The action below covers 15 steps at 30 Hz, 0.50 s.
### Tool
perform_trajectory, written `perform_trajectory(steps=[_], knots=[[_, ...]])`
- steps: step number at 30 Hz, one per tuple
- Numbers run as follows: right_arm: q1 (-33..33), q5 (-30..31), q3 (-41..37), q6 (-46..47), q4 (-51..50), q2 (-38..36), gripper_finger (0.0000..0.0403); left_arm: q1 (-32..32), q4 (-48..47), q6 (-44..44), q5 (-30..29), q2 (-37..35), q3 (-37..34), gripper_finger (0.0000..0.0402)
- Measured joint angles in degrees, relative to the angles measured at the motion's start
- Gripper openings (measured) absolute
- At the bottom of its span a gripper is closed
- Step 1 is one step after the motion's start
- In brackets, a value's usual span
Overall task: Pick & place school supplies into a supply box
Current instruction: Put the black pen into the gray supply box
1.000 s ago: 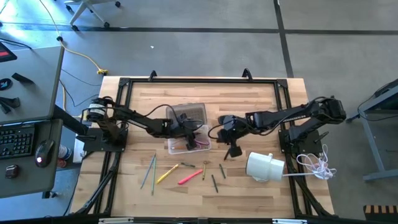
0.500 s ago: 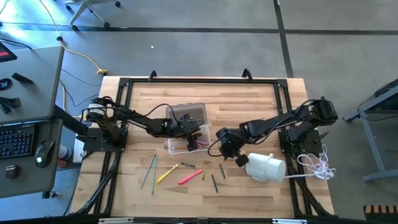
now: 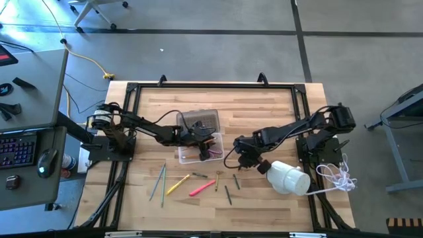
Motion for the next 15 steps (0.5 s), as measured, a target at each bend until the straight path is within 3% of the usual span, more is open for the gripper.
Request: perform_trajectory(steps=[15], knots=[[-2.4,-0.17,0.0,-4.59,5.06,4.86,0.0119,0.0,2.79,-0.02,-0.15,0.0,0.0,0.0168]])
